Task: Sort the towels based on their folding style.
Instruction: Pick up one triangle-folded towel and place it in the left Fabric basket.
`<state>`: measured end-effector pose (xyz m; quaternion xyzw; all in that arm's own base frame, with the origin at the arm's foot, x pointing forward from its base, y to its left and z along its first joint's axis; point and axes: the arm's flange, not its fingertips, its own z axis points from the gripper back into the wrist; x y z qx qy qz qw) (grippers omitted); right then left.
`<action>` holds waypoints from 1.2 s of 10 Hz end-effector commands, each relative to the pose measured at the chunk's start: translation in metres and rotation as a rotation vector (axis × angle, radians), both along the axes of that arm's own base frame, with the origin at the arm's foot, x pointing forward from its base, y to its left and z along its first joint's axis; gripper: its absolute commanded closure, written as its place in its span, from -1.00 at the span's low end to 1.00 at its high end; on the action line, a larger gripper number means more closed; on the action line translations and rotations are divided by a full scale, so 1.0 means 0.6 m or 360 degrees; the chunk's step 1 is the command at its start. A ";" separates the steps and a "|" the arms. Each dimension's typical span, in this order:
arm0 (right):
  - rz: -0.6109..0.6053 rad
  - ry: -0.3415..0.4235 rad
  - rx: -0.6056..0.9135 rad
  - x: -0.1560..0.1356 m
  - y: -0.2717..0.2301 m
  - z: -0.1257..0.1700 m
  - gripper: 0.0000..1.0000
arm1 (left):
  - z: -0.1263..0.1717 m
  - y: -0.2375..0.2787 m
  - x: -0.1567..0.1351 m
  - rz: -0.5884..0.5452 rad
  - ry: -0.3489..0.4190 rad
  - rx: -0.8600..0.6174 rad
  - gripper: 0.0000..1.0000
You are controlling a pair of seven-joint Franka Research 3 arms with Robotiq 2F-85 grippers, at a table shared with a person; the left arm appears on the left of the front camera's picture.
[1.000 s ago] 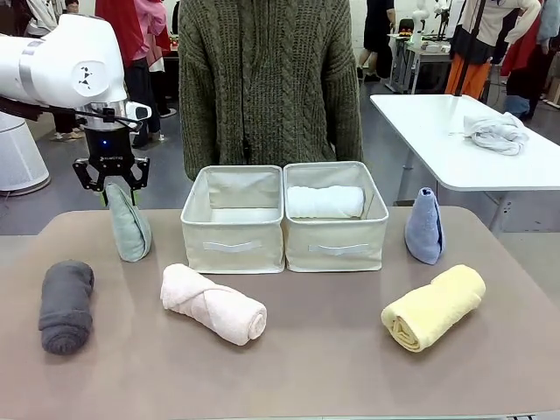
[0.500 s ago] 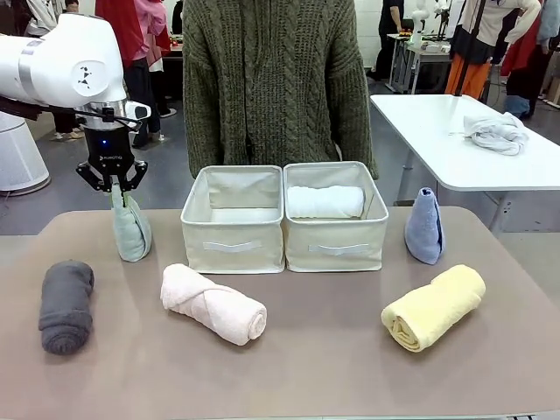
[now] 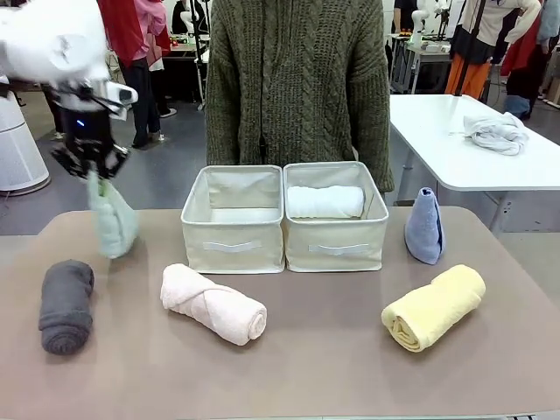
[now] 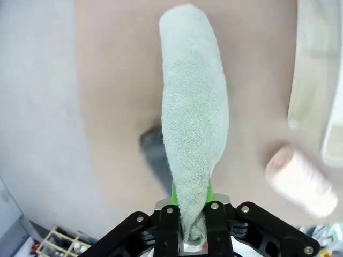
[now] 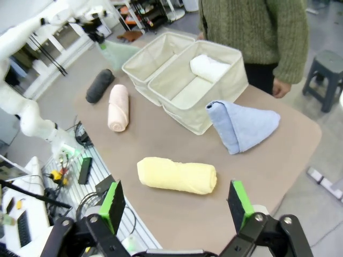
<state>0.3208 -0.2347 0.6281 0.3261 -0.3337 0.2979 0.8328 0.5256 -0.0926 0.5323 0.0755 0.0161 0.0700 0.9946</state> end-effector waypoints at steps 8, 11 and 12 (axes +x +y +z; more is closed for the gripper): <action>0.0022 -0.0027 0.0010 0.000 0.000 0.000 -1.00 | 0.293 0.107 -0.251 -0.0357 -0.0056 0.0001 0.70; 0.0022 -0.0027 0.0010 0.000 0.000 0.000 -1.00 | 0.251 0.030 -0.200 -0.1023 0.0066 -0.0139 0.70; 0.0022 -0.0027 0.0010 0.000 0.000 0.000 -1.00 | 0.255 0.010 -0.191 -0.1102 0.0090 -0.0188 0.70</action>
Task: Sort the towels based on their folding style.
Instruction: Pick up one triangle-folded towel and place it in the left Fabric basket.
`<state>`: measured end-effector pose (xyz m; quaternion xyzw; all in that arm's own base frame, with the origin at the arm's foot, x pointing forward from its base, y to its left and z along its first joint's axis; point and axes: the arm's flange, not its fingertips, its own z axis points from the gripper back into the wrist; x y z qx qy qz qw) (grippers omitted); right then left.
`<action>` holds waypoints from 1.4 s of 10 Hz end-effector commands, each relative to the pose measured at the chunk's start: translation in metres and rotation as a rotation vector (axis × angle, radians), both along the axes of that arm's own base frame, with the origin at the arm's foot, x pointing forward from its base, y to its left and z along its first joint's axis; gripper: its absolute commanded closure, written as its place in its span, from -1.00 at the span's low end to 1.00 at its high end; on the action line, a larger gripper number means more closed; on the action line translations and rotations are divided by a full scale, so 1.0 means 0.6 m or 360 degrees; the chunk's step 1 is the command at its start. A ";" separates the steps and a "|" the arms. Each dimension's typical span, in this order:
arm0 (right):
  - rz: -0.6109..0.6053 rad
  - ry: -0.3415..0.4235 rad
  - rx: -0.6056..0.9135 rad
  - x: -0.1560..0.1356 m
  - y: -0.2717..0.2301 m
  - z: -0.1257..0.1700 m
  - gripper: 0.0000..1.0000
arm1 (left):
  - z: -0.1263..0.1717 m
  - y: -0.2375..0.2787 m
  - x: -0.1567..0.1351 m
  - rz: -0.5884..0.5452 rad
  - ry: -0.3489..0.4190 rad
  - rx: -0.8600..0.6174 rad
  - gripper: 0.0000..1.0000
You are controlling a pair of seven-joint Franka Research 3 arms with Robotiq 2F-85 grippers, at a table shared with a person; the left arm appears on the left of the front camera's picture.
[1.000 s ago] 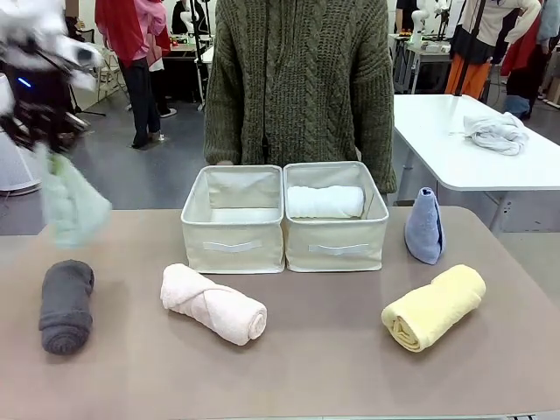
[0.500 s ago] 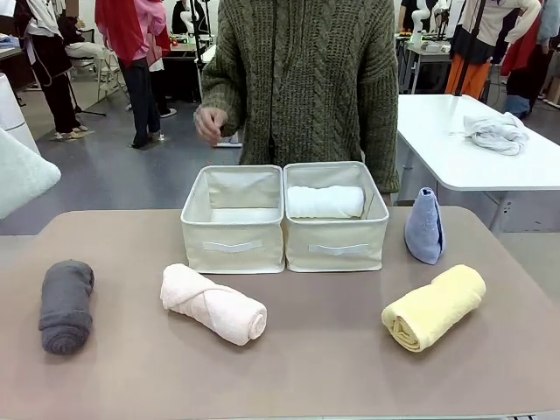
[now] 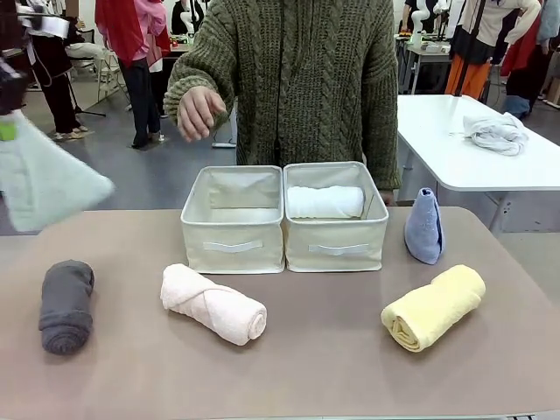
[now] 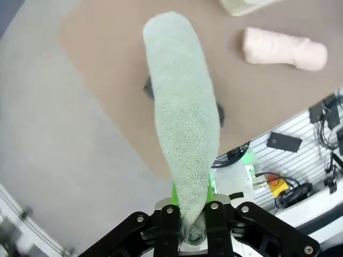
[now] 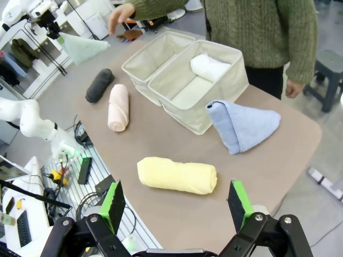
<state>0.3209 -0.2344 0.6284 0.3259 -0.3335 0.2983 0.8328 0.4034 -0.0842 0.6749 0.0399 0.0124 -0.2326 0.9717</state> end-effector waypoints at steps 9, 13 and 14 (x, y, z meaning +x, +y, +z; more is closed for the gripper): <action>0.0020 -0.0027 0.0011 0.000 0.000 0.000 -1.00 | 0.008 0.472 -0.236 0.0220 0.0134 -0.0152 0.70; 0.0020 -0.0027 0.0011 0.000 0.000 0.000 -1.00 | -0.002 0.467 -0.229 0.0236 0.0116 -0.0187 0.70; 0.0020 -0.0027 0.0011 0.000 0.000 0.000 -1.00 | -0.005 0.463 -0.235 0.0241 0.0118 -0.0196 0.70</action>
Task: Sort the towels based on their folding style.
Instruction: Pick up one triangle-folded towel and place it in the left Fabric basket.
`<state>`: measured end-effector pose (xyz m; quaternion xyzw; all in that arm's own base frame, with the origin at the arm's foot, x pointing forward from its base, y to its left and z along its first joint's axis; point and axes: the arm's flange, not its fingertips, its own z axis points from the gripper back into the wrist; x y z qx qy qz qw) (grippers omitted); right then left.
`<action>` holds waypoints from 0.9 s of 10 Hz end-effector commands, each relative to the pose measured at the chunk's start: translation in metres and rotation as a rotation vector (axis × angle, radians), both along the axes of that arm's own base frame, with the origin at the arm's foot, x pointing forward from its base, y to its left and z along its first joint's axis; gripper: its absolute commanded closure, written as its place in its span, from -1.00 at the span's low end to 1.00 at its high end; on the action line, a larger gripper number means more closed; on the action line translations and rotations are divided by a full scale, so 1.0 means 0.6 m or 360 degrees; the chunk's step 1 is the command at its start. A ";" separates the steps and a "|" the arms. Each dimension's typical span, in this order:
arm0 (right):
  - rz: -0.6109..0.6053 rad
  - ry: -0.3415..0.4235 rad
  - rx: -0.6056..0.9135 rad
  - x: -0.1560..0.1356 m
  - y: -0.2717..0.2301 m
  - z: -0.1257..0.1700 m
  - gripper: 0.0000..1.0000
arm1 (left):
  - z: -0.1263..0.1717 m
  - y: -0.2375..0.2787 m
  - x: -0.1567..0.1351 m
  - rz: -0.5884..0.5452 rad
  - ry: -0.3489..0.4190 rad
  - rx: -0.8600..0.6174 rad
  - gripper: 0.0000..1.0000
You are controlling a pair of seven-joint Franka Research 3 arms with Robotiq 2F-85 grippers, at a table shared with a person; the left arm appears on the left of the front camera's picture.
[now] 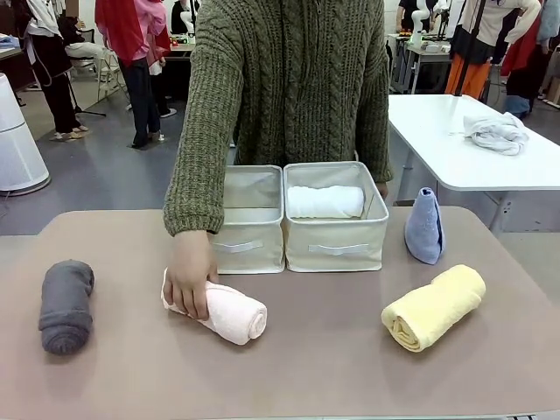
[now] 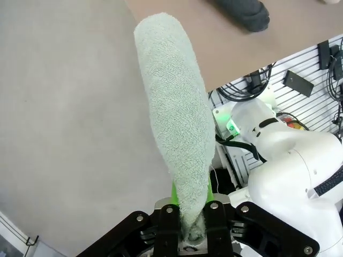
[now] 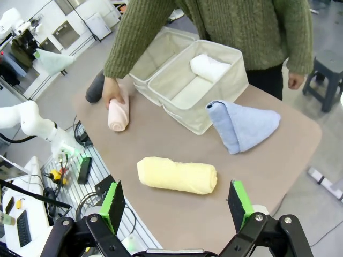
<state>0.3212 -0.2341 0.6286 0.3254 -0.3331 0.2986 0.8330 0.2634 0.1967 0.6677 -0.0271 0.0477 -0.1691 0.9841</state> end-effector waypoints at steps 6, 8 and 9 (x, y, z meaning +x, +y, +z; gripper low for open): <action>0.0020 -0.0028 0.0014 0.000 -0.001 -0.001 -1.00 | 0.022 -0.016 0.026 0.0027 -0.0036 0.0011 0.70; 0.0020 -0.0028 0.0014 0.000 -0.001 -0.001 -1.00 | 0.032 -0.039 0.039 0.0001 -0.0050 0.0045 0.70; 0.0020 -0.0028 0.0014 0.000 -0.001 -0.001 -1.00 | 0.043 -0.056 0.052 0.0000 -0.0069 0.0078 0.70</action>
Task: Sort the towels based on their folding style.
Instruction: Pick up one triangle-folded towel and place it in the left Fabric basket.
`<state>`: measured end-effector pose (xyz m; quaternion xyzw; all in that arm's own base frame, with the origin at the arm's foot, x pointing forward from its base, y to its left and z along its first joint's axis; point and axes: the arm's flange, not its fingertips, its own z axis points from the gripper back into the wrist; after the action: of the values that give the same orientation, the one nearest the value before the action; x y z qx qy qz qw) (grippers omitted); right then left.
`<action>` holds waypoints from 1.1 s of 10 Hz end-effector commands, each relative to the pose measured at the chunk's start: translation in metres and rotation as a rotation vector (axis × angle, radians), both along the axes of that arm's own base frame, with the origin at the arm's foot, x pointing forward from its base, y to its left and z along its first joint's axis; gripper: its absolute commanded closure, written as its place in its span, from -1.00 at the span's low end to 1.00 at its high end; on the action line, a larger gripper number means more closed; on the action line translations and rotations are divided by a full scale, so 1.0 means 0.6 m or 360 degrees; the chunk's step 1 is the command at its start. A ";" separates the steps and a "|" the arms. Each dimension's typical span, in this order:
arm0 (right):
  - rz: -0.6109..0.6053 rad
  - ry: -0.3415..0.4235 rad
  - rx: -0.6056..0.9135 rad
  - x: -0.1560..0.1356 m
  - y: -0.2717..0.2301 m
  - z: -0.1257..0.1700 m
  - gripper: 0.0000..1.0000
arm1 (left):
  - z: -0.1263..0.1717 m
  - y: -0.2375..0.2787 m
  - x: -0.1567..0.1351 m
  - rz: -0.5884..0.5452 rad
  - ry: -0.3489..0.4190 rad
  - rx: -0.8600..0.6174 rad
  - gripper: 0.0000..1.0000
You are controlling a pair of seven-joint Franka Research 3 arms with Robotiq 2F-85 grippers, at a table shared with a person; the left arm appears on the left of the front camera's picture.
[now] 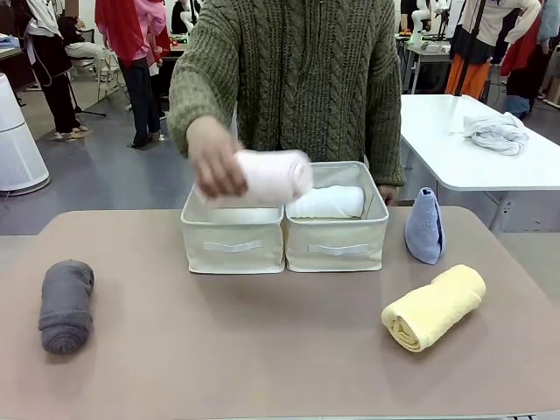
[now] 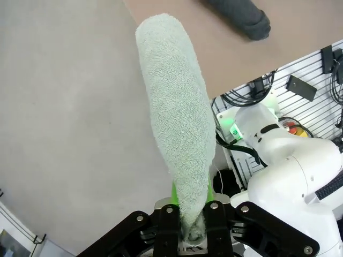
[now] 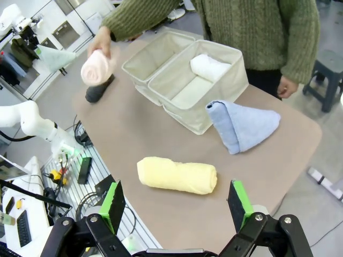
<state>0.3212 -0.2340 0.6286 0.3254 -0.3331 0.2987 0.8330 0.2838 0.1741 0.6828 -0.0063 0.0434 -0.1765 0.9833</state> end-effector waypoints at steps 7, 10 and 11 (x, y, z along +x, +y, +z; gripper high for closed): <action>0.0020 -0.0028 0.0014 0.000 -0.001 -0.001 -1.00 | 0.134 -0.453 0.178 -0.0691 -0.0184 0.0095 0.70; 0.0020 -0.0028 0.0014 0.000 -0.001 -0.001 -1.00 | 0.132 -0.587 0.213 -0.0812 -0.0176 0.0029 0.70; 0.0020 -0.0028 0.0014 0.000 -0.001 -0.001 -1.00 | 0.131 -0.587 0.211 -0.0771 -0.0182 0.0074 0.70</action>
<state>0.3211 -0.2338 0.6295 0.3244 -0.3332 0.2990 0.8333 0.4142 -0.1833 0.7486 0.0351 -0.0101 -0.4276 0.9032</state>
